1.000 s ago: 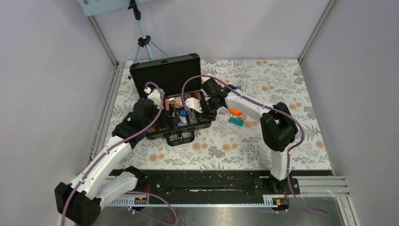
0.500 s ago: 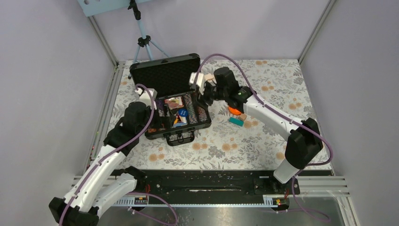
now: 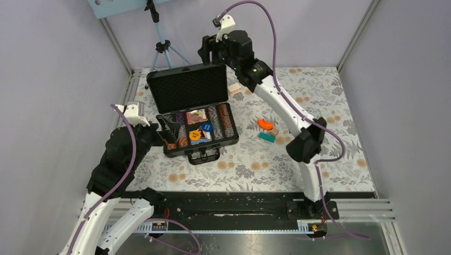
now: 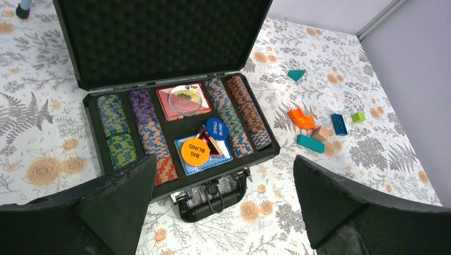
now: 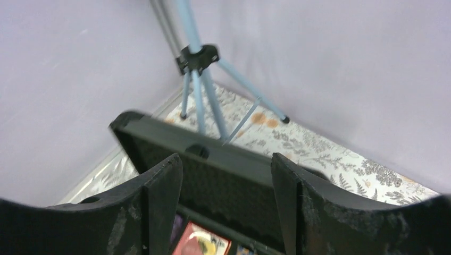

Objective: Pack up texas hold em set

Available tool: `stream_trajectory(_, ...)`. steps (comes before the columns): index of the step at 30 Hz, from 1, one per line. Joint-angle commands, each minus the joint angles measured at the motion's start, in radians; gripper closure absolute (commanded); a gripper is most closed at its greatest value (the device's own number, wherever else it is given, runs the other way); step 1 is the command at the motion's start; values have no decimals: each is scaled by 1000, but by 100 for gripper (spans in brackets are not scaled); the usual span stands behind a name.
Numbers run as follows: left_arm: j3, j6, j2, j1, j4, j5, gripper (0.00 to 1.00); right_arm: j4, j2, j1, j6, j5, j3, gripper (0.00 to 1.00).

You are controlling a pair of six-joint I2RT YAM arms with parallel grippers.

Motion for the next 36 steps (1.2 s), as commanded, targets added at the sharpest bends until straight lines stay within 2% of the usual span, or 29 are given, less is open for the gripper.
stream_trajectory(1,8,-38,-8,6,-24,-14,1,-76,185,-5,54,199,252,30)
stream_trajectory(4,6,-34,-8,6,-32,-10,1,-60,273,-14,52,268,348,28)
stream_trajectory(10,-19,-32,-20,5,-38,-6,1,16,354,-63,148,308,346,34)
stream_trajectory(13,-36,-37,-25,5,-39,-8,1,14,393,-74,157,275,363,35)
stream_trajectory(21,-77,-31,-29,6,-36,-28,1,-129,412,-70,188,250,369,37)
stream_trajectory(27,-75,-36,-26,6,-38,-25,1,-239,320,-70,204,150,279,46)
stream_trajectory(36,-47,-45,-21,6,-68,-22,1,-287,106,-71,236,-25,30,51)
